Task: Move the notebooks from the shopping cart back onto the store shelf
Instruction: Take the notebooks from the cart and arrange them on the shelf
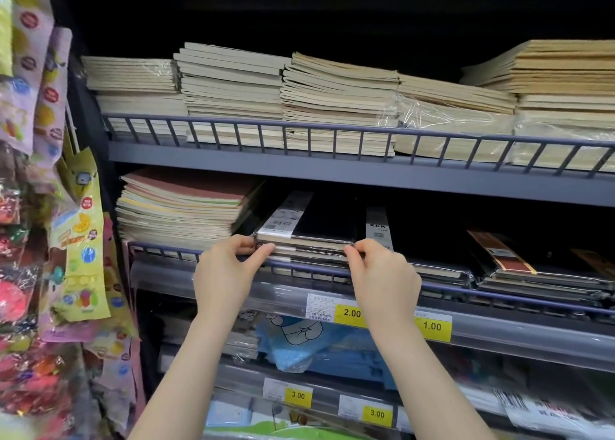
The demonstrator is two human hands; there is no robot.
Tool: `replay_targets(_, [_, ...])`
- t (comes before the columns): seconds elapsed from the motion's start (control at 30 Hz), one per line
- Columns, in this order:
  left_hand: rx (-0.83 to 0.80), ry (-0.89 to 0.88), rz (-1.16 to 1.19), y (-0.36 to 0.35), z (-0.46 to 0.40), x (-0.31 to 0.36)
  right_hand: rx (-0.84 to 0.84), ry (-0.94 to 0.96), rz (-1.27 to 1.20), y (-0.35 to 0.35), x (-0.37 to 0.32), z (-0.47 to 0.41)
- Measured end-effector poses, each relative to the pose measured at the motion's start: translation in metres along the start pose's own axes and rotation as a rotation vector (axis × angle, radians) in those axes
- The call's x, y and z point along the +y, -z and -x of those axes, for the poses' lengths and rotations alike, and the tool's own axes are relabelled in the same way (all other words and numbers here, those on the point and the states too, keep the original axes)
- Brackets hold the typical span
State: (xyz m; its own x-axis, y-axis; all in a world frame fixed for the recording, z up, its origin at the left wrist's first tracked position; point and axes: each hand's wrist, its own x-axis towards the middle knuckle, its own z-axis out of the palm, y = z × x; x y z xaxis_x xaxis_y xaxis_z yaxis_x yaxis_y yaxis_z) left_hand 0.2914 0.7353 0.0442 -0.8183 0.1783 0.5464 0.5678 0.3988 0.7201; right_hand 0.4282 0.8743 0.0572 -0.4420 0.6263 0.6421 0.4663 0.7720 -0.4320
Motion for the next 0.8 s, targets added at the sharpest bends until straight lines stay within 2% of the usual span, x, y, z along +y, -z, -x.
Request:
replay_targets(0.37, [-0.033,0.023,0.052,-0.006,0.0,0.0,-0.031,-0.012,-0.066,-0.002,0.011,0.003])
replay_targets(0.8, [0.048,0.039,-0.003,-0.013,0.002,0.0,0.022,0.01,0.022,-0.004,0.004,0.005])
